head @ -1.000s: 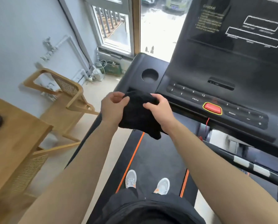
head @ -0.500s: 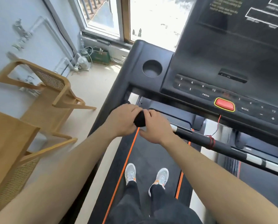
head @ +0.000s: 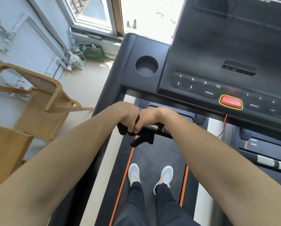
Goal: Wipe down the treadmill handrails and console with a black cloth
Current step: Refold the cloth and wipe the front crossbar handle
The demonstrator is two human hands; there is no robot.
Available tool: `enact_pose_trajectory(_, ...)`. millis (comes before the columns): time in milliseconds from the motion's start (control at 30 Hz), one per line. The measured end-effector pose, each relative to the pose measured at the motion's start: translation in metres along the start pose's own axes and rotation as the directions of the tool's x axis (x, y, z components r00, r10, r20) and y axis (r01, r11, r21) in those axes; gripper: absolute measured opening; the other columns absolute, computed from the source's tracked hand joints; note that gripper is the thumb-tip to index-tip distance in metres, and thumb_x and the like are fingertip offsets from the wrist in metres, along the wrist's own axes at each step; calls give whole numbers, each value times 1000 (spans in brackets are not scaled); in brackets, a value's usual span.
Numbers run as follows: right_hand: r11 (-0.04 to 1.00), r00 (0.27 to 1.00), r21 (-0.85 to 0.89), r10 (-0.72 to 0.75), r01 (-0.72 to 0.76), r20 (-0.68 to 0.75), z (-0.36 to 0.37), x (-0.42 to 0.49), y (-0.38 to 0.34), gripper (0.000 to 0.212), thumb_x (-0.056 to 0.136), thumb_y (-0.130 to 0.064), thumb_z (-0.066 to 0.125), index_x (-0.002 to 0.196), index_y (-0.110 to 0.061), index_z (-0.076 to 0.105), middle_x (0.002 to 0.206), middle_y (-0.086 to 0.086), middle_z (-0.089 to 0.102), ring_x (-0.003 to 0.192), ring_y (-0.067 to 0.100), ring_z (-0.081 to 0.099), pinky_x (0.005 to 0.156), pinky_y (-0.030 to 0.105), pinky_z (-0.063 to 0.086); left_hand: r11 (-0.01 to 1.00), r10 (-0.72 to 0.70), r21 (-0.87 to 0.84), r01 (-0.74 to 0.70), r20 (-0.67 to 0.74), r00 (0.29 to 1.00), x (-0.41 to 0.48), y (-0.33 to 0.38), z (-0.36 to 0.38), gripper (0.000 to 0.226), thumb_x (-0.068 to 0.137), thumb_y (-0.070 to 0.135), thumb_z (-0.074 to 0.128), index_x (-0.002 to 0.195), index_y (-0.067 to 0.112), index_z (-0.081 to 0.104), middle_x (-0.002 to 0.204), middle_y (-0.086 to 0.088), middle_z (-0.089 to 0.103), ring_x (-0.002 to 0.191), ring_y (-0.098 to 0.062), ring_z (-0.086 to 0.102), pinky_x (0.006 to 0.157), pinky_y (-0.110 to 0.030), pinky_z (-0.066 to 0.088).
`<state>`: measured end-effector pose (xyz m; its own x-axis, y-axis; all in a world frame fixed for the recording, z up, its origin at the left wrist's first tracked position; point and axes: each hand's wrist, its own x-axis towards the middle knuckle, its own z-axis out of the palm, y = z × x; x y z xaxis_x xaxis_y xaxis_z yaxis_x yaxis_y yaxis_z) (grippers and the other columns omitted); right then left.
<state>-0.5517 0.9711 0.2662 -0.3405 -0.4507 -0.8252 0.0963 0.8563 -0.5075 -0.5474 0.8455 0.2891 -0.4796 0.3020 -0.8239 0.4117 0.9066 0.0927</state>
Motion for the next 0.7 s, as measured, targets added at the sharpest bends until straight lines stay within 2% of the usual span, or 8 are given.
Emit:
enact_pose_trajectory(100, 983, 978, -182, -50, 12, -204, 16, -9, 0, 12, 74, -32, 75, 74, -25, 66, 70, -7, 66, 65, 15, 63, 55, 26, 45, 991, -14, 119, 54, -314, 949, -4, 3, 26, 16, 79, 37, 64, 82, 23, 56, 73, 8, 63, 74, -20, 66, 51, -28, 35)
enact_pose_trajectory(167, 937, 898, -343, -93, -68, -431, 38, -10, 6, 20, 74, -37, 71, 83, -22, 62, 73, -4, 65, 64, 19, 63, 53, 28, 44, 983, -4, 153, 101, -531, 847, 0, 3, 51, 15, 79, 24, 63, 84, 21, 49, 78, 4, 64, 74, -25, 65, 55, -31, 31)
enact_pose_trajectory(300, 745, 474, -595, -423, -303, -772, 88, 0, 33, 32, 71, -29, 80, 86, -17, 54, 74, 1, 58, 62, 25, 58, 53, 32, 32, 962, 108, 236, 140, -795, 597, 11, -1, 80, 36, 55, 0, 73, 71, 17, 44, 58, -3, 48, 51, -26, 46, 54, -32, 22)
enact_pose_trajectory(367, 736, 401, -607, -479, -301, -781, 94, 2, 37, 34, 70, -26, 80, 87, -16, 52, 75, 3, 56, 63, 25, 57, 55, 34, 35, 960, 109, 238, 145, -801, 588, 13, -1, 81, 37, 56, 1, 72, 71, 18, 43, 59, -3, 49, 52, -26, 46, 54, -32, 23)
enact_pose_trajectory(467, 835, 607, -514, -307, -198, -733, 74, -9, 24, 32, 75, -30, 74, 96, -15, 56, 85, 3, 63, 74, 28, 64, 57, 32, 37, 974, 62, 215, 73, -561, 826, 9, 0, 55, 22, 76, 24, 68, 79, 22, 46, 73, 0, 61, 65, -26, 59, 55, -32, 39)
enact_pose_trajectory(567, 981, 955, -193, -77, 21, -287, 27, -16, 18, 30, 76, -33, 74, 97, -13, 68, 79, 2, 72, 72, 27, 73, 61, 30, 54, 989, 62, 141, -38, -169, 984, 7, -1, 16, 19, 73, 37, 72, 79, 26, 58, 71, 5, 61, 71, -22, 63, 59, -30, 47)
enact_pose_trajectory(633, 988, 996, 149, -55, 43, 73, -3, -17, 22, 35, 78, -33, 81, 103, -10, 72, 87, 6, 78, 77, 27, 76, 70, 31, 59, 997, 55, 50, -56, 20, 998, 15, -2, 1, 21, 66, 35, 78, 78, 25, 64, 74, 4, 66, 75, -21, 68, 65, -31, 56)
enact_pose_trajectory(700, 941, 974, 335, -20, -59, 227, -13, -12, 35, 41, 81, -42, 79, 107, -12, 72, 100, 5, 77, 89, 22, 74, 82, 32, 56, 997, 56, -53, -48, 176, 983, 22, -5, -7, 24, 63, 32, 81, 83, 23, 70, 82, 1, 73, 79, -22, 72, 78, -37, 61)
